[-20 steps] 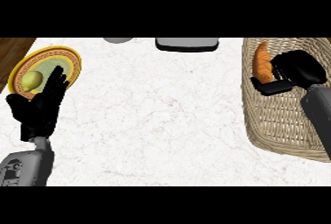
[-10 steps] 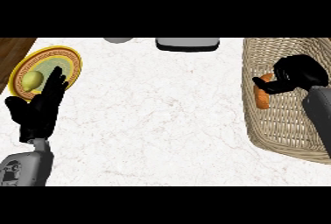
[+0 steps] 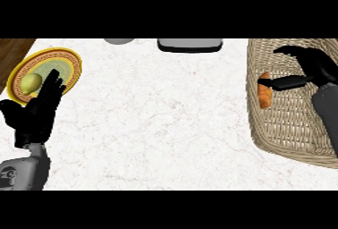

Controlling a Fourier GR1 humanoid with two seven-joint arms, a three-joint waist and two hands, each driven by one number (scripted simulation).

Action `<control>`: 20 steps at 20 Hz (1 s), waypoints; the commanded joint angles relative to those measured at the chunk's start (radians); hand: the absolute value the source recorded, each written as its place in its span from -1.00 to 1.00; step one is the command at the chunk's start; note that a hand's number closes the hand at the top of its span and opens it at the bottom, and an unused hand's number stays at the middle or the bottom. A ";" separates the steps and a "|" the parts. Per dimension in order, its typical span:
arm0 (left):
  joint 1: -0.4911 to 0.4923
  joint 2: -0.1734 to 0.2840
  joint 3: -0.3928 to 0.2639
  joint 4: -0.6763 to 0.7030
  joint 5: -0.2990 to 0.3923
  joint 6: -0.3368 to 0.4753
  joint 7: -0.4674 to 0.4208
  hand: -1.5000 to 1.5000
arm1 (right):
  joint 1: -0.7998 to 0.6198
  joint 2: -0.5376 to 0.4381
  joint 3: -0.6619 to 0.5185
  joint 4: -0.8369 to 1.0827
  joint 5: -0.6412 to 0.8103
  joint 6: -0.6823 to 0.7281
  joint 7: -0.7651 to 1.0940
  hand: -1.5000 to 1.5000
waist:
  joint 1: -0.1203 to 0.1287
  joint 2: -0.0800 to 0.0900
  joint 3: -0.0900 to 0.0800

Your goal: Pick the croissant from the placemat and place it in the basket

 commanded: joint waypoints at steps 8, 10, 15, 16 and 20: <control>0.018 0.003 0.006 0.005 -0.003 -0.001 -0.020 0.00 | 0.014 -0.070 -0.278 -0.059 -0.327 0.193 0.079 -1.00 | -0.014 0.006 0.017; 0.000 0.012 0.025 0.041 0.006 -0.003 -0.026 0.00 | 0.045 -0.112 -0.342 -0.049 -0.394 0.239 0.046 -1.00 | -0.020 0.008 0.017; 0.004 -0.027 -0.025 0.001 -0.027 0.022 -0.005 0.00 | 0.087 -0.228 -0.436 0.019 -0.489 0.359 0.024 -1.00 | -0.002 0.011 0.018; 0.013 -0.021 -0.023 -0.026 -0.022 0.016 0.004 0.00 | 0.104 -0.294 -0.432 0.046 -0.484 0.418 -0.016 -1.00 | 0.004 0.012 0.018; 0.001 -0.062 -0.058 0.044 -0.066 0.049 -0.049 0.00 | 0.122 -0.336 -0.443 0.154 -0.498 0.464 -0.151 -1.00 | 0.012 0.018 0.019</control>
